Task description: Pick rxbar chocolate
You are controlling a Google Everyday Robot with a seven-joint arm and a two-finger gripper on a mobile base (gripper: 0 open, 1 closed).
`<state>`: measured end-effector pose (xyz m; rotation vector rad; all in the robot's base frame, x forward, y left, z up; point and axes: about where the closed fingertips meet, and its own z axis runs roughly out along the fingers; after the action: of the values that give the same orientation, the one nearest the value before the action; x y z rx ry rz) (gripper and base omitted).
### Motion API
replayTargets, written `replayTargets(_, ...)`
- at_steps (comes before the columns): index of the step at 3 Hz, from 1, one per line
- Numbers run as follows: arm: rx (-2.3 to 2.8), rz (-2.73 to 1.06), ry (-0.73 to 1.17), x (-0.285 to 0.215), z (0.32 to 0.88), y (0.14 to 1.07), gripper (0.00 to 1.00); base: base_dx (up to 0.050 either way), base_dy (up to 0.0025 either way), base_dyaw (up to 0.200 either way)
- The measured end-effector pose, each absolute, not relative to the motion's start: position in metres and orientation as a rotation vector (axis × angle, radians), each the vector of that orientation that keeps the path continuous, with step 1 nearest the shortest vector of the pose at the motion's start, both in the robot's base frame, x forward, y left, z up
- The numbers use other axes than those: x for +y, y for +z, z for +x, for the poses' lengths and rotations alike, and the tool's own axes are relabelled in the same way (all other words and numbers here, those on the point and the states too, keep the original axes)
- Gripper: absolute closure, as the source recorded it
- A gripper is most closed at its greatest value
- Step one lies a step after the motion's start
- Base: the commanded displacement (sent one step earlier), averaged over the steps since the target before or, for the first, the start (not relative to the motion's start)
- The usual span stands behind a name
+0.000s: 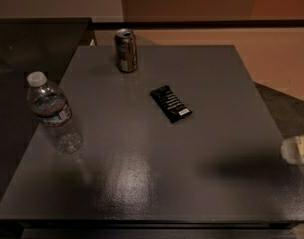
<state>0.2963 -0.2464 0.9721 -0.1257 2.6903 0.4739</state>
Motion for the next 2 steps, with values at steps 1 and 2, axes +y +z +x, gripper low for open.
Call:
replayTargets(1, 2.613, -0.069, 0.58, -0.217, 0.302, 0.967, 0.0, 0.0, 0.0, 0.0)
replayTargets(2, 2.557, -0.04, 0.548, -0.182, 0.305, 0.963, 0.0, 0.0, 0.0, 0.0)
